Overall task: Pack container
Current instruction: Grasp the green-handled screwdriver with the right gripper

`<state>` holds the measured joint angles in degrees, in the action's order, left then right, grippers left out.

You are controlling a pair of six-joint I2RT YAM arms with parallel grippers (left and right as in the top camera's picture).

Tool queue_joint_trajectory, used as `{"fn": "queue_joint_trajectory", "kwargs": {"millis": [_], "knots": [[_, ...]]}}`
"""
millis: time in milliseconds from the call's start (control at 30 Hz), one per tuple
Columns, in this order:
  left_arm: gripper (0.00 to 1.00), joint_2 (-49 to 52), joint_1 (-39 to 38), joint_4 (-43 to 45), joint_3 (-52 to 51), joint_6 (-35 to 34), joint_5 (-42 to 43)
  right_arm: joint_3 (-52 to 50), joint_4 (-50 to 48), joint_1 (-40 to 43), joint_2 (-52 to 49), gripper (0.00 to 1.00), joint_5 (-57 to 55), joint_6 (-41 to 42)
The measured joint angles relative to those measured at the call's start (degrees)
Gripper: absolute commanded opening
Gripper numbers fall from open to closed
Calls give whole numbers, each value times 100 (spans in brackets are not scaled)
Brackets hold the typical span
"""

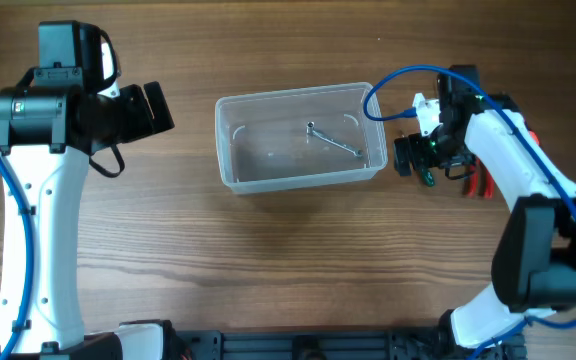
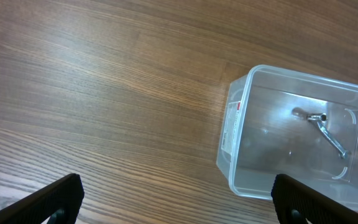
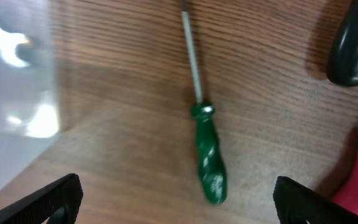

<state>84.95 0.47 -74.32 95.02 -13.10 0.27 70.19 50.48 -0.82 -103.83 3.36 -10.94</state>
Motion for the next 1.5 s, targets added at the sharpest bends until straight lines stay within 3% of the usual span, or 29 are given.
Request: {"fn": "queue_joint_trajectory", "kwargs": {"millis": [333, 467, 900, 1033, 1133, 1500], "knots": [[100, 0, 0, 0, -2, 0, 0, -2, -282, 57, -789, 93, -258, -232], [99, 0, 0, 0, 0, 0, 0, 7, -328, 61, -815, 80, -363, -267], [100, 0, 0, 0, -2, -2, 0, 24, -409, 87, -837, 22, -439, -337], [100, 0, 0, 0, -2, -2, 0, 24, -413, 87, -837, 15, -452, -330], [100, 0, 0, 0, 0, 0, 0, 24, -413, 87, -837, 4, -455, -330], [100, 0, 0, 0, -2, -2, 0, 199, -315, 87, -850, 4, -168, -177]]}}
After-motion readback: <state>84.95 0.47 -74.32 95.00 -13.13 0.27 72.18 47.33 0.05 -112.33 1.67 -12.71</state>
